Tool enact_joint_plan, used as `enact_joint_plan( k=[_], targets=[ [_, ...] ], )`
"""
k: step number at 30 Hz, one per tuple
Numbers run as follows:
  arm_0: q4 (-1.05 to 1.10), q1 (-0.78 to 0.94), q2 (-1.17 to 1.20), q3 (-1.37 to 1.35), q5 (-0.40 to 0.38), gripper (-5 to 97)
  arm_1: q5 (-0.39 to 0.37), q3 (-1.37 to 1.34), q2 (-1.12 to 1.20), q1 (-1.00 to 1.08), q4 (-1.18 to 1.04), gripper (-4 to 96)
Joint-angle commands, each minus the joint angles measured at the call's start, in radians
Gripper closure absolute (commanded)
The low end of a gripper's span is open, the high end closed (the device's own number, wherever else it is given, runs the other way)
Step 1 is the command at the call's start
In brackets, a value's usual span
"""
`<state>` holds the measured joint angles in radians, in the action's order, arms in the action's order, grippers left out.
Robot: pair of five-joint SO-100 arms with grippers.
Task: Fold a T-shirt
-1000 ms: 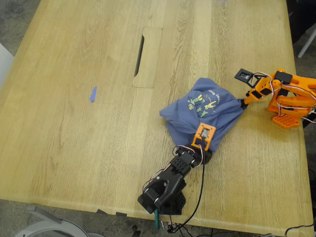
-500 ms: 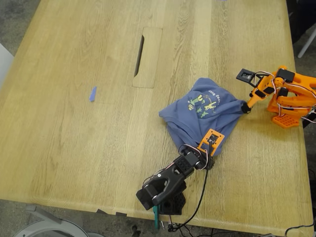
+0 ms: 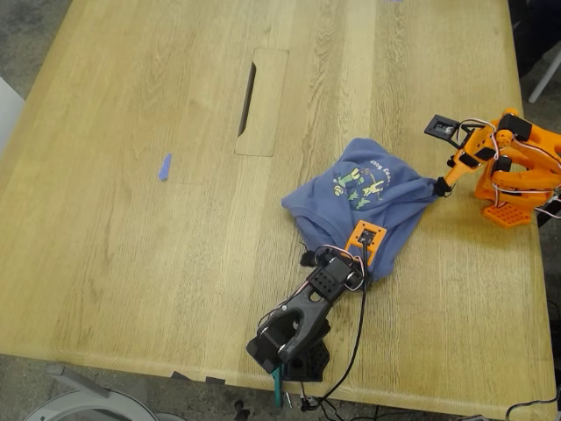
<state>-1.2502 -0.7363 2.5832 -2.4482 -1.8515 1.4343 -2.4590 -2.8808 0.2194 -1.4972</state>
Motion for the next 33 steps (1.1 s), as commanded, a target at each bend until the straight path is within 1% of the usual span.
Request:
enact_joint_plan(
  k=[1, 4, 7, 10, 12, 16, 18, 20, 21, 24, 25, 27, 29, 33],
  targets=[
    [-0.015, 0.037, -0.021, 0.127, -0.006, 12, -0.006, 0.077, 0.032, -0.002, 0.012, 41.9],
    [-0.018, 0.092, -0.080, 0.215, 0.025, 10, -0.008, 0.141, 0.101, -0.015, 0.040, 42.4],
    [-0.017, 0.167, -0.164, 0.327, 0.095, 9, -0.018, 0.219, 0.193, -0.048, 0.103, 42.9],
    [0.071, 0.270, -0.236, 0.400, 0.147, 9, -0.028, 0.327, 0.325, -0.086, 0.187, 43.7],
    [0.107, 0.322, -0.279, 0.443, 0.181, 9, -0.031, 0.394, 0.411, -0.114, 0.247, 46.2],
    [0.195, 0.357, -0.336, 0.489, 0.206, 10, -0.037, 0.502, 0.552, -0.169, 0.342, 50.5],
    [0.290, 0.364, -0.360, 0.482, 0.212, 12, -0.040, 0.541, 0.614, -0.190, 0.390, 59.2],
    [0.376, 0.370, -0.394, 0.477, 0.213, 14, -0.038, 0.572, 0.672, -0.210, 0.436, 61.3],
    [0.440, 0.374, -0.414, 0.468, 0.213, 17, -0.038, 0.584, 0.698, -0.219, 0.465, 65.4],
    [0.586, 0.380, -0.472, 0.453, 0.192, 26, -0.041, 0.618, 0.769, -0.247, 0.529, 85.4],
    [0.627, 0.380, -0.491, 0.448, 0.183, 29, -0.043, 0.627, 0.787, -0.256, 0.541, 89.2],
    [0.673, 0.380, -0.518, 0.440, 0.150, 37, -0.043, 0.652, 0.825, -0.268, 0.549, 89.8],
    [0.729, 0.379, -0.541, 0.426, 0.121, 43, -0.038, 0.661, 0.857, -0.279, 0.580, 90.2],
    [0.801, 0.382, -0.563, 0.393, 0.092, 57, -0.028, 0.680, 0.933, -0.296, 0.666, 91.1]
  ],
)
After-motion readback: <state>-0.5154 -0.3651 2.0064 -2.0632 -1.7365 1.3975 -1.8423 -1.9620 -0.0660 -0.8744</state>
